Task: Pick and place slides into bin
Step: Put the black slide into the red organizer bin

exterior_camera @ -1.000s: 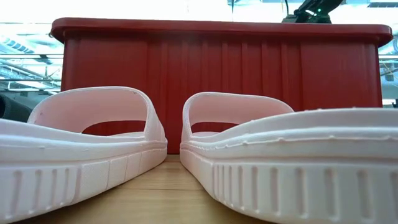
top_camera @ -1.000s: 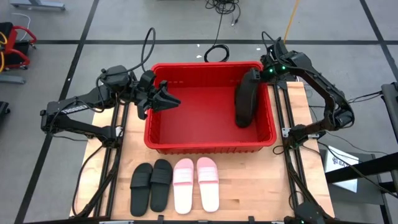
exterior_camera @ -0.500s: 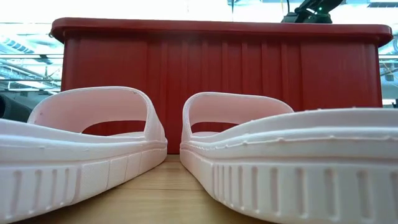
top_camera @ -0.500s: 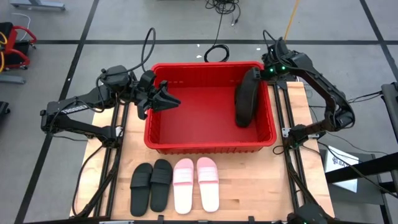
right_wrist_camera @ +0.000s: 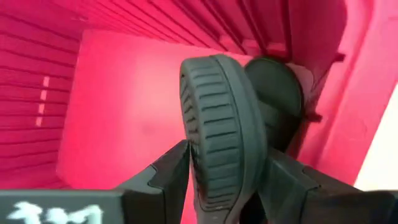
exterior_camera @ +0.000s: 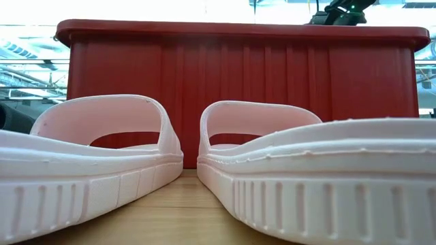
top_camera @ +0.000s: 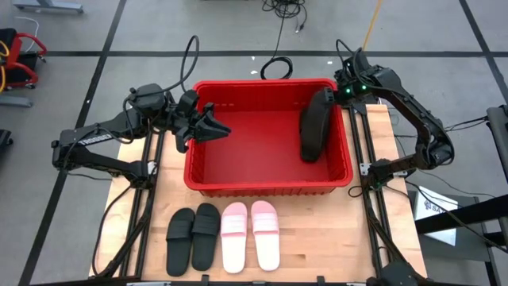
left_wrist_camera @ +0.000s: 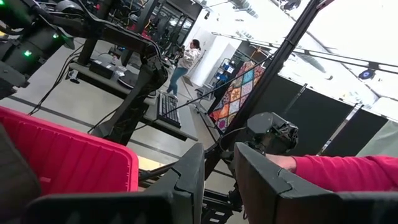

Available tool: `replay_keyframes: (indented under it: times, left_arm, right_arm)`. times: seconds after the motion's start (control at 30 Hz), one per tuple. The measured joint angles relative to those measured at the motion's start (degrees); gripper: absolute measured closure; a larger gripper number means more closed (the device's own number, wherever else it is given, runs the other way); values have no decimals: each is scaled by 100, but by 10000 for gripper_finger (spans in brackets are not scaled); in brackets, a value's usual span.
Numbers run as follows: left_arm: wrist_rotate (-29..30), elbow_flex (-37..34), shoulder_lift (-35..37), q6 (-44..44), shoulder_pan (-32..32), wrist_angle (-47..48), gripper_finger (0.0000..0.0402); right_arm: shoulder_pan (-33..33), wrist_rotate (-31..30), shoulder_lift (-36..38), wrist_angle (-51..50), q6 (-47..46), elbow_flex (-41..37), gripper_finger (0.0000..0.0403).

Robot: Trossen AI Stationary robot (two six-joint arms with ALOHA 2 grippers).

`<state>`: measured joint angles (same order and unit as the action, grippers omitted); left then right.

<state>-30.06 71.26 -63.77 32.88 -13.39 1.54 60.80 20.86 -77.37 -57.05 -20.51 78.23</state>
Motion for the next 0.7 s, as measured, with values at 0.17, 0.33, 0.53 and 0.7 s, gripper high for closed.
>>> replay_keyframes:
  times: [0.17, 0.33, 0.53, 0.7]
  left_arm:
    - [-1, 0, 0, -2, 0, -1, 316]
    - [-2, 0, -2, 2, 0, 0, 316]
    - [-2, 0, -2, 24, 0, 0, 316]
    - [0, 0, -2, 26, 26, 0, 316]
  right_arm:
    - [0, -442, 3, -295, 307, 3, 244]
    - [0, -432, 3, -185, 504, 3, 208]
    - [42, -432, 5, 30, 336, 3, 149]
    - [48, -536, 57, 368, 328, 3, 129]
